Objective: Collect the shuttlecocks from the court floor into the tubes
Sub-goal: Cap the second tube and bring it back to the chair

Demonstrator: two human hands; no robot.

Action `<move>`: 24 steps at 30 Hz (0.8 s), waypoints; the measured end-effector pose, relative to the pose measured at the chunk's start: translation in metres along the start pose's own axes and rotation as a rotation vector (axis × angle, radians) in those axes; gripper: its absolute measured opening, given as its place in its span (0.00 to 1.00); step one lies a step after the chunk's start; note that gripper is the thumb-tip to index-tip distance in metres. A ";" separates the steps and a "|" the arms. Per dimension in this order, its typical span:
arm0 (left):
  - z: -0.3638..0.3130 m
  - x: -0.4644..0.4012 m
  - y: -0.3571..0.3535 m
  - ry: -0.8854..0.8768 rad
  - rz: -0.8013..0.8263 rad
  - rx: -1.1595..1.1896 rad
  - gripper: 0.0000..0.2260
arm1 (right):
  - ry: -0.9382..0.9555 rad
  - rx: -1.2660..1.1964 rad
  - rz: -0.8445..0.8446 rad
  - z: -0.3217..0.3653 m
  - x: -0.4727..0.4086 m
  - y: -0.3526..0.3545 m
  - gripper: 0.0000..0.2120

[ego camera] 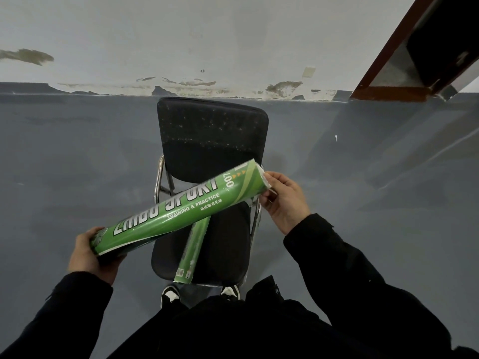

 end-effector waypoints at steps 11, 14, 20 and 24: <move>0.009 0.005 -0.011 0.018 0.038 0.032 0.13 | -0.014 0.008 -0.150 -0.006 -0.005 -0.007 0.13; 0.012 0.004 -0.010 0.044 0.019 0.028 0.15 | -0.092 -0.009 -0.135 -0.015 -0.009 -0.003 0.17; 0.029 0.000 0.006 0.128 -0.078 -0.028 0.15 | -0.192 0.098 -0.162 -0.046 -0.018 0.015 0.17; 0.048 0.000 0.013 0.184 -0.159 -0.059 0.14 | -0.257 0.181 -0.148 -0.066 -0.021 0.027 0.17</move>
Point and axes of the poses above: each hand's wrist, its own x-axis away from the middle knuckle, its own y-axis out of the back of the hand, z = x × y, the point moved 5 cm from there along -x, towards the middle knuckle, and after that the axes turned 13 degrees about -z, right-handed, at the moved point
